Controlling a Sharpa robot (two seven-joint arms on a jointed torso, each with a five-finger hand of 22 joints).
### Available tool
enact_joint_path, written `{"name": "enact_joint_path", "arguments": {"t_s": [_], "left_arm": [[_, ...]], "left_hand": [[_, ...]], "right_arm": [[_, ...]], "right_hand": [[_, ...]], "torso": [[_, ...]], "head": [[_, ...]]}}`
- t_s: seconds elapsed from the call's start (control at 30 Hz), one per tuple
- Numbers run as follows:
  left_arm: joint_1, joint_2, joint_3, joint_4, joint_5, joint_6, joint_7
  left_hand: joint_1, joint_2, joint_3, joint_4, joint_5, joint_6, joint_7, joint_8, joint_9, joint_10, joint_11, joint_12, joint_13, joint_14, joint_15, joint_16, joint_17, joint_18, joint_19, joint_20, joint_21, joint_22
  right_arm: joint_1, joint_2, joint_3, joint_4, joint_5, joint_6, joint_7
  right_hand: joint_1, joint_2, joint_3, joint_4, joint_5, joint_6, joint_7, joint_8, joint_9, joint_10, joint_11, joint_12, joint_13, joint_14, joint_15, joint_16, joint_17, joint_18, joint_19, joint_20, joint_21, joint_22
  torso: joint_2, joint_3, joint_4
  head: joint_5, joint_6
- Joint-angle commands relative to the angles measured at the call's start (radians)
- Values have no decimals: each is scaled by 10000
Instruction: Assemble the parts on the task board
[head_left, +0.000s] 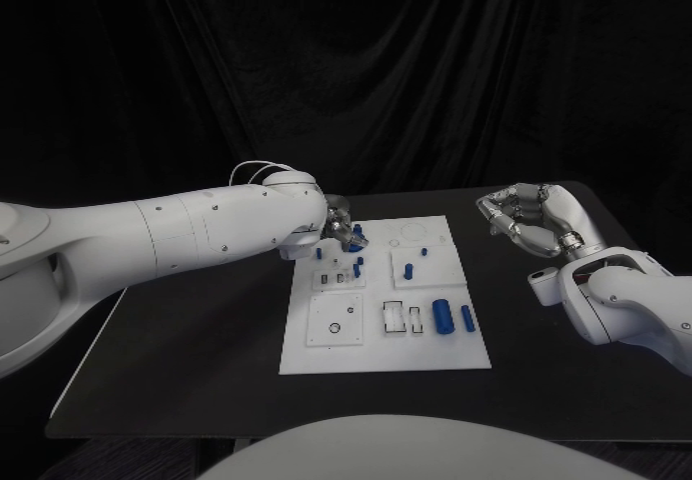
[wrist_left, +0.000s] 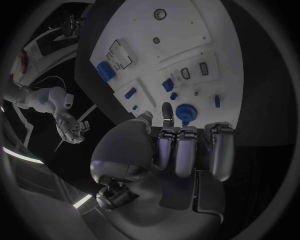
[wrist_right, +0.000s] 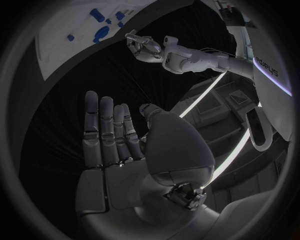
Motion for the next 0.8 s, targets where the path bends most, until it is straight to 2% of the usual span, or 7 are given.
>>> {"name": "enact_joint_path", "arguments": {"t_s": [0.03, 0.07, 0.13, 0.2, 0.3, 0.4, 0.8], "left_arm": [[8, 84, 10, -114, -94, 138, -476], [4, 129, 9, -164, -95, 77, -455], [-1, 164, 9, -202, -95, 6, -374], [-11, 202, 8, -242, -95, -73, -219], [-35, 275, 8, -313, -95, -185, 4], [-68, 347, 7, -374, -95, -261, 91], [-277, 520, 7, -701, -96, -460, 251]], "left_hand": [[-47, -12, -55, -21, 37, -45, -28, -103, 26, 1054, -93, 27, 2626, 1020, -68, 26, 2629, -116, -59, -10, -42, 1057], [-47, -17, -60, -23, 46, -49, -26, -124, 31, 1054, -93, 27, 2626, 1020, -69, 26, 2629, -117, -56, -12, -43, 1059], [-50, -20, -64, -22, 53, -52, -25, -142, 35, 1054, -93, 27, 2626, 1020, -70, 26, 2629, -121, -38, -13, -37, 1077], [-78, -46, -96, -12, 95, -84, -6, -280, 34, 1054, -86, 27, 2626, 1020, -69, 26, 2629, -121, -35, -18, -45, 1075], [-133, -30, -130, 5, 202, -63, 34, -641, -12, 1054, -56, 27, 2626, 1020, -51, 26, 2629, -129, -5, -10, -51, 1100], [-163, -32, -153, 6, 252, 6, 42, -781, -18, 1054, -45, 27, 2626, 1020, -40, 26, 2629, -129, 0, -2, -58, 1103], [-195, -17, -188, -3, 271, 354, -10, -945, 64, 1054, -79, 27, 2626, 1020, -56, 26, 2629, -148, 86, -6, -39, 1190]], "right_arm": [[-21, 0, 8, 11, 30, 54, -128], [-21, -4, 8, 12, 30, 67, -170], [-21, -8, 8, 12, 30, 82, -212], [-21, -10, 8, 11, 30, 104, -241], [-20, -18, 8, 32, 17, 110, -241], [-20, -32, 8, 61, -58, 92, -230], [-20, 9, 8, 66, -190, 134, -252]], "right_hand": [[106, 18, -45, 8, 34, -74, -22, 61, 6, -50, -21, 35, -15, -65, -33, 35, -12, 200, 39, 24, -37, 9], [143, 7, -46, 6, 76, -85, -22, 71, 4, -54, -21, 42, -38, -75, -33, 60, -33, 203, 45, 27, -42, 15], [167, 0, -47, 7, 103, -96, -19, 76, 2, -58, -20, 45, -55, -81, -33, 78, -48, 206, 49, 29, -45, 19], [281, -33, -42, -1, 213, -132, -14, 97, -4, -77, -17, 54, -116, -105, -32, 139, -102, 211, 61, 34, -57, 35], [465, -79, -30, -4, 406, -158, -11, 147, -7, -79, -18, 79, -211, -146, -33, 231, -190, 217, 74, 39, -75, 63], [489, -89, -31, -3, 436, -162, -9, 155, -8, -77, -18, 83, -226, -152, -33, 247, -205, 217, 76, 40, -78, 68], [536, -121, -44, -2, 492, -171, -6, 175, -9, -74, -16, 95, -264, -160, -33, 286, -242, 219, 85, 40, -84, 81]], "torso": [[14, 47, -13], [44, 83, -38], [65, 107, -48], [53, 94, -34], [77, 113, -58], [64, 115, -37], [50, 156, -61]], "head": [[-34, 2], [-13, 2], [-7, 2], [-23, 2], [-1, 2], [-36, 2], [-42, 2]]}}
